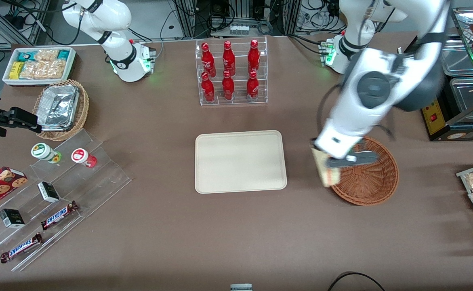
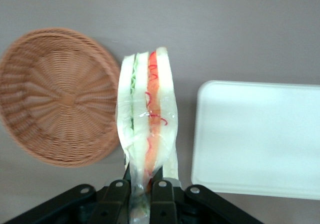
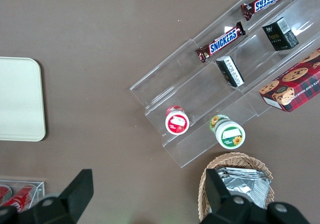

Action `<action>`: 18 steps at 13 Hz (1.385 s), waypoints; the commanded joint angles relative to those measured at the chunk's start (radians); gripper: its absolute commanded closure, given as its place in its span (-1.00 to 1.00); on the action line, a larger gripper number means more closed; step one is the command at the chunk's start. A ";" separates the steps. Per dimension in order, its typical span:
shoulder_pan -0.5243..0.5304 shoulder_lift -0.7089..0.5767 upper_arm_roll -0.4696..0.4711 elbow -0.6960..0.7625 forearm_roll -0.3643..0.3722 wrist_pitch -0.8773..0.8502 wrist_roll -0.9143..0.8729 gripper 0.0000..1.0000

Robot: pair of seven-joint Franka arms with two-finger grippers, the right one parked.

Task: Place sandwich from basket to tray
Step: 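Lift the sandwich and carry it with the left gripper over the cream tray, then lower the sandwich onto the tray and open the left gripper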

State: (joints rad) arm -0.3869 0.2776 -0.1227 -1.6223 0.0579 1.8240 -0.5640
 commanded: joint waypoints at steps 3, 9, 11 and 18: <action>-0.214 0.213 0.014 0.179 0.003 0.049 -0.134 1.00; -0.360 0.370 0.015 0.182 0.020 0.228 -0.244 1.00; -0.383 0.391 0.015 0.183 0.022 0.233 -0.272 1.00; -0.418 0.463 0.017 0.182 0.088 0.273 -0.327 0.54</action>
State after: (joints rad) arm -0.7898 0.7251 -0.1213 -1.4736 0.1313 2.0991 -0.8835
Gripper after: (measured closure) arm 0.855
